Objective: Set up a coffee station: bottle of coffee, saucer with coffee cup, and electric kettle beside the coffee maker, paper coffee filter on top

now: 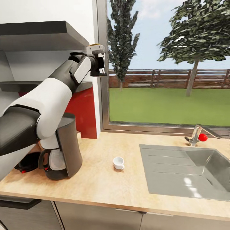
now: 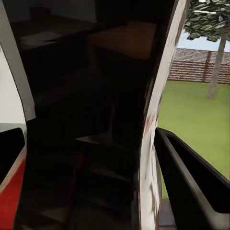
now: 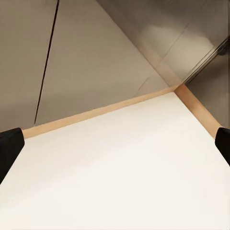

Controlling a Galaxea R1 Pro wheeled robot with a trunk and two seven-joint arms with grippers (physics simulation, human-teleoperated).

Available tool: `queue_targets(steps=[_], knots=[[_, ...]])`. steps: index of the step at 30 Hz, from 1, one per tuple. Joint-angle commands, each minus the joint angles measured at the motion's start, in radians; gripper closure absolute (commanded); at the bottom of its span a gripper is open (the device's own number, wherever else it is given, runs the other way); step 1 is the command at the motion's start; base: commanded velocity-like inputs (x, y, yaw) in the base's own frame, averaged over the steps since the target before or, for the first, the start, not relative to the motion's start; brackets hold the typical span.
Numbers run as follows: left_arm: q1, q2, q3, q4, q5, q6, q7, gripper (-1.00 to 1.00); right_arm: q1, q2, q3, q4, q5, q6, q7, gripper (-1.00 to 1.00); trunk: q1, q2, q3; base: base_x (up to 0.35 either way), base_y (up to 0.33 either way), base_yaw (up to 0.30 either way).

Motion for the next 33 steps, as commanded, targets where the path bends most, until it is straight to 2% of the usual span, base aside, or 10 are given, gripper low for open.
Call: queue_targets(steps=[1, 4, 7, 8, 9, 11, 13, 16, 18, 33], knots=[[0.0, 0.0, -0.005, -0.001, 0.007, 0.003, 0.008, 1.0, 0.001, 0.0, 0.005, -0.001, -0.009, -0.001, 0.001, -1.0, 0.0, -0.001, 0.0, 0.0, -0.153, 0.0], [0.0, 0.0, -0.005, 0.003, 0.007, 0.003, 0.008, 1.0, 0.001, 0.0, 0.003, -0.001, -0.011, -0.001, 0.001, -1.0, 0.0, -0.001, 0.0, 0.0, -0.094, 0.0], [0.002, 0.0, -0.007, 0.024, 0.007, -0.003, 0.009, 1.0, 0.001, -0.001, 0.0, 0.0, -0.062, -0.001, 0.0, -1.0, 0.0, -0.001, 0.0, 0.0, -0.015, 0.0], [0.008, 0.0, -0.008, 0.028, 0.007, -0.005, 0.009, 1.0, 0.001, -0.003, 0.001, -0.001, -0.103, -0.001, 0.0, -1.0, 0.0, -0.001, 0.0, 0.0, -0.007, 0.0], [0.034, 0.0, -0.009, 0.031, 0.008, -0.032, 0.008, 1.0, 0.001, -0.006, 0.002, -0.004, -0.213, -0.001, 0.001, -1.0, 0.0, -0.001, 0.0, 0.0, -0.003, 0.0], [0.048, 0.0, -0.009, 0.032, 0.008, -0.052, 0.008, 1.0, 0.001, -0.01, 0.002, -0.006, -0.253, -0.001, 0.0, -1.0, 0.0, -0.001, 0.0, 0.0, -0.002, 0.0], [0.102, 0.0, -0.014, 0.033, 0.008, -0.089, 0.006, 1.0, 0.001, -0.042, 0.003, -0.007, -0.312, -0.001, -0.001, -1.0, 0.0, -0.001, 0.0, 0.0, 0.0, 0.0], [0.138, 0.0, -0.018, 0.032, 0.007, -0.109, 0.006, 1.0, 0.001, -0.049, 0.001, -0.007, -0.328, -0.001, -0.002, -1.0, 0.0, -0.001, 0.0, 0.0, 0.0, 0.0], [0.163, 0.0, -0.02, 0.032, 0.008, -0.159, 0.006, 1.0, 0.001, -0.05, 0.001, -0.006, -0.333, -0.001, -0.002, -1.0, 0.0, -0.001, 0.0, 0.0, 0.0, 0.0], [0.181, 0.0, -0.022, 0.045, 0.008, -0.191, 0.01, 1.0, 0.001, -0.049, 0.006, -0.005, -0.335, -0.001, 0.0, -1.0, 0.0, -0.001, 0.0, -0.107, -0.149, 0.0]])
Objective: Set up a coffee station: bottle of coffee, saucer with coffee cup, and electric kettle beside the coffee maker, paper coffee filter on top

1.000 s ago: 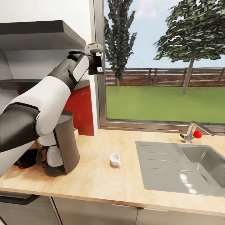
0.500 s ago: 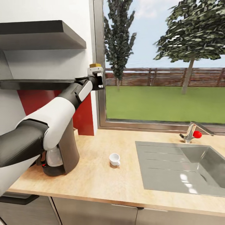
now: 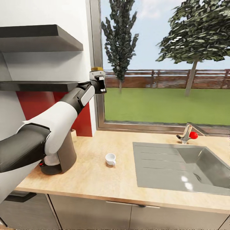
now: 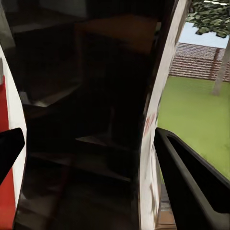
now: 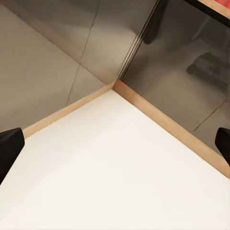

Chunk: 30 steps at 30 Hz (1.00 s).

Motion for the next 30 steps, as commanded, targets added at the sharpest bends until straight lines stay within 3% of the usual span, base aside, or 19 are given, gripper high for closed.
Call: queue_targets(steps=[1, 13, 24, 30], knots=[[0.0, 0.0, -0.005, 0.003, 0.006, 0.004, 0.007, 1.0, 0.001, 0.0, -0.004, -0.002, 0.01, 0.0, -0.008, -1.0, 0.0, -0.001, 0.0, -0.036, -0.052, 0.0], [0.045, 0.0, -0.006, 0.057, 0.006, -0.045, 0.009, 1.0, 0.001, 0.001, -0.003, -0.002, 0.012, 0.0, -0.007, -1.0, 0.0, -0.001, 0.0, -0.006, -0.108, 0.002], [0.052, 0.0, -0.003, 0.075, 0.005, -0.051, 0.009, 1.0, 0.001, 0.004, 0.001, -0.003, 0.018, 0.0, -0.005, -1.0, 0.0, -0.001, 0.0, 0.0, -0.041, 0.115], [0.063, 0.0, -0.004, 0.111, 0.004, -0.078, 0.009, 1.0, 0.001, 0.005, 0.002, -0.002, 0.019, 0.0, 0.033, -1.0, 0.0, -0.001, 0.0, 0.0, -0.002, 0.009]])
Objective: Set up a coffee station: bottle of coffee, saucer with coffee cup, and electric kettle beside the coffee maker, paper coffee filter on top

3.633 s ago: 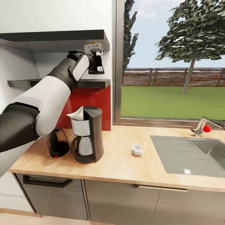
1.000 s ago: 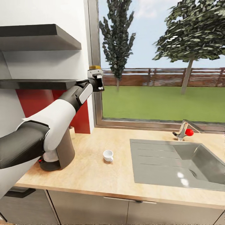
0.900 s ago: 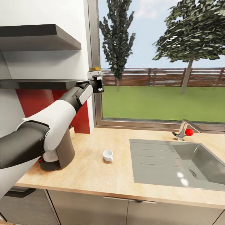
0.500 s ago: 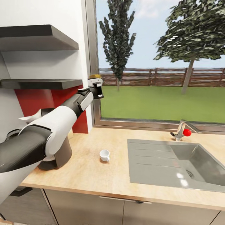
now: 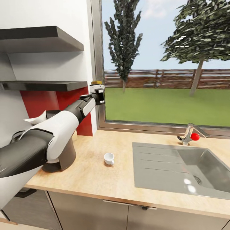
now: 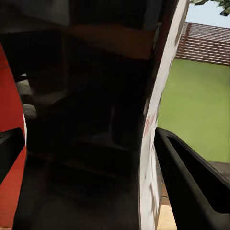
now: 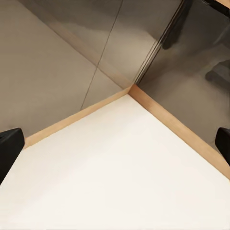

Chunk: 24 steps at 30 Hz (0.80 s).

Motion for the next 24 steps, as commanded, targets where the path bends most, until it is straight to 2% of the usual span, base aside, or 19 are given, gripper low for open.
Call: queue_targets(steps=[1, 10, 17, 24], knots=[[0.006, 0.0, -0.006, 0.001, 0.005, -0.003, 0.006, 1.0, 0.001, 0.0, -0.003, -0.002, 0.01, 0.0, -0.004, -1.0, 0.0, -0.001, 0.0, 0.0, 0.0, 0.002], [0.027, 0.0, -0.006, 0.007, 0.005, -0.018, 0.006, 1.0, 0.001, 0.002, -0.003, -0.002, 0.01, 0.0, 0.004, -1.0, 0.0, -0.001, 0.0, 0.0, -0.133, 0.001], [0.067, 0.0, -0.005, 0.008, 0.004, -0.037, 0.006, 1.0, 0.001, 0.003, -0.003, -0.002, 0.01, 0.0, 0.004, -1.0, 0.0, -0.001, 0.0, 0.0, -0.037, 0.0], [0.07, 0.0, -0.005, 0.008, 0.002, -0.038, 0.007, 1.0, 0.001, 0.003, -0.003, -0.001, 0.01, 0.0, 0.005, -1.0, 0.0, -0.001, 0.0, 0.0, -0.098, 0.055]])
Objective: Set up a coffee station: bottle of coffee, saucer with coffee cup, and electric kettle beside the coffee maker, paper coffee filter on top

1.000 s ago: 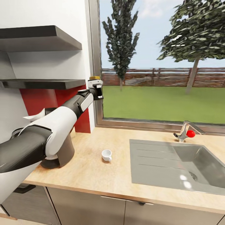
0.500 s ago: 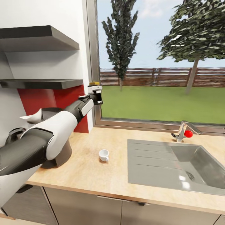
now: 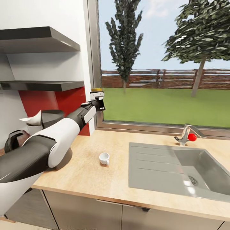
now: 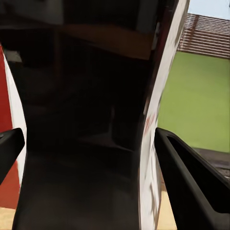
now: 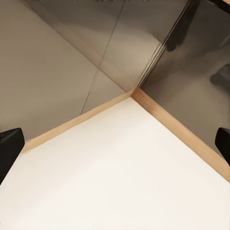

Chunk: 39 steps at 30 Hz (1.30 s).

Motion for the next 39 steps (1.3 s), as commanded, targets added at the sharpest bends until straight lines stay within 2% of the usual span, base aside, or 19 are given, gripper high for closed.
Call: queue_targets(steps=[1, 12, 19, 31, 37, 39], knots=[[0.0, 0.0, -0.007, -0.002, 0.007, 0.005, 0.007, 1.0, 0.001, 0.0, -0.002, -0.001, 0.011, 0.0, -0.01, -1.0, 0.0, 0.0, 0.0, 0.0, -0.02, 0.236], [0.002, 0.0, -0.007, -0.002, 0.007, 0.005, 0.007, 1.0, 0.001, 0.0, -0.002, -0.001, 0.011, 0.0, -0.009, -1.0, 0.0, 0.0, 0.0, 0.01, -0.003, 0.067], [0.002, 0.0, -0.006, 0.008, 0.005, 0.003, 0.022, 1.0, 0.001, 0.004, -0.002, -0.001, 0.011, 0.0, -0.009, -1.0, 0.0, 0.0, 0.0, 0.218, 0.0, 0.004], [0.002, 0.0, -0.007, 0.1, 0.006, -0.08, 0.043, 1.0, 0.001, 0.005, -0.003, -0.004, 0.012, 0.0, -0.009, -1.0, 0.0, 0.0, 0.0, 0.053, 0.0, 0.162], [0.002, 0.0, -0.007, 0.118, 0.005, -0.108, 0.043, 1.0, 0.001, 0.004, -0.01, -0.01, 0.006, 0.0, -0.011, -1.0, 0.0, 0.0, 0.0, 0.004, 0.0, 0.08], [0.002, 0.0, -0.007, 0.121, 0.005, -0.113, 0.043, 1.0, 0.001, 0.005, -0.001, -0.02, 0.012, 0.0, -0.006, -1.0, 0.0, 0.0, 0.0, 0.001, 0.0, 0.019]])
